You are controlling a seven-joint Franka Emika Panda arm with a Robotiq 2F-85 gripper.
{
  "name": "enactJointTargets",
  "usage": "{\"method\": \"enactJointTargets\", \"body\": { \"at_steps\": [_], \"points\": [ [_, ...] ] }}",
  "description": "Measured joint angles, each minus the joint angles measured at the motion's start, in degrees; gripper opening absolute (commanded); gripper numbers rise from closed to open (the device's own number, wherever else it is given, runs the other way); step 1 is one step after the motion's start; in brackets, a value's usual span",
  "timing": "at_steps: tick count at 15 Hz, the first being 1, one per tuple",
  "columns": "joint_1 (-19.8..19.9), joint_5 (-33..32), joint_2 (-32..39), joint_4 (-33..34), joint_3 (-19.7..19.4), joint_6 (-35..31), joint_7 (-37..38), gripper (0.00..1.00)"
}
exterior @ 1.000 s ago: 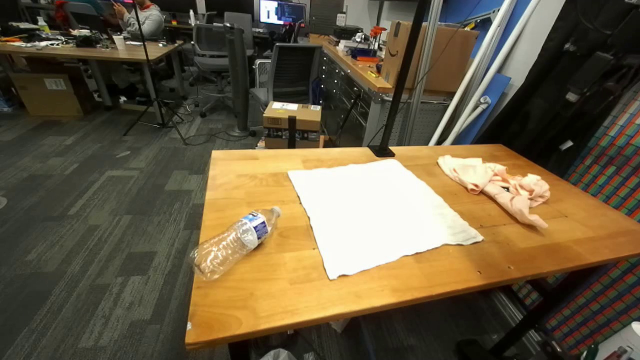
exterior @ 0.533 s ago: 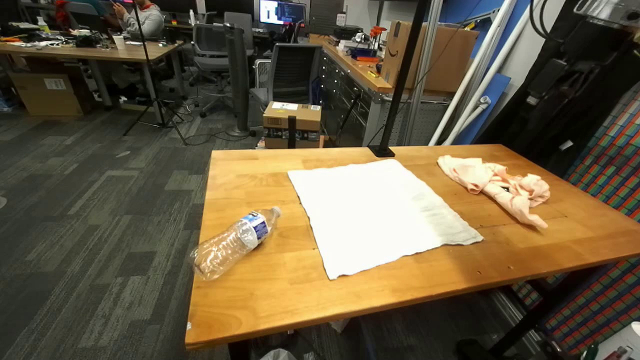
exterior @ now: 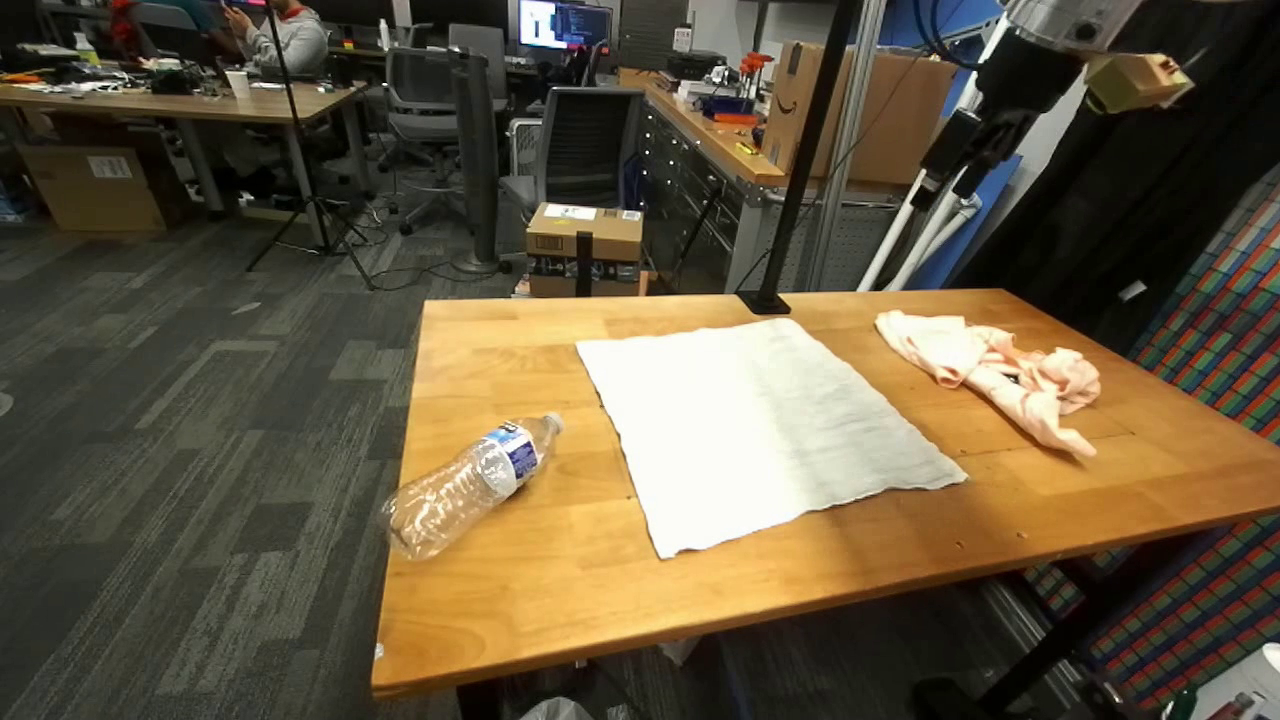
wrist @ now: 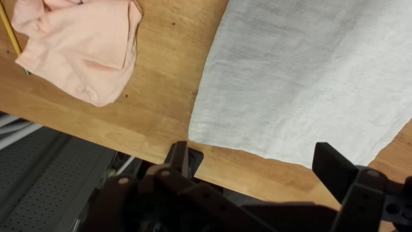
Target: Fold the towel twice
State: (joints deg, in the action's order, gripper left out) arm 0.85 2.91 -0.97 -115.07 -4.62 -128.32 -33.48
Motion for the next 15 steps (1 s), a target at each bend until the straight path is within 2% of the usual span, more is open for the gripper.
{"method": "enactJointTargets", "body": {
  "at_steps": [4, 9, 15],
  "points": [
    [-0.24, 0.05, 3.61, 2.97, 1.77, -4.84, 0.0, 1.0],
    [0.52, 2.28, 8.64, 7.12, 1.9, -9.43, -0.03, 1.0],
    [2.51, 6.02, 15.32, 13.67, 3.48, -10.8, -0.03, 1.0]
  ]
}}
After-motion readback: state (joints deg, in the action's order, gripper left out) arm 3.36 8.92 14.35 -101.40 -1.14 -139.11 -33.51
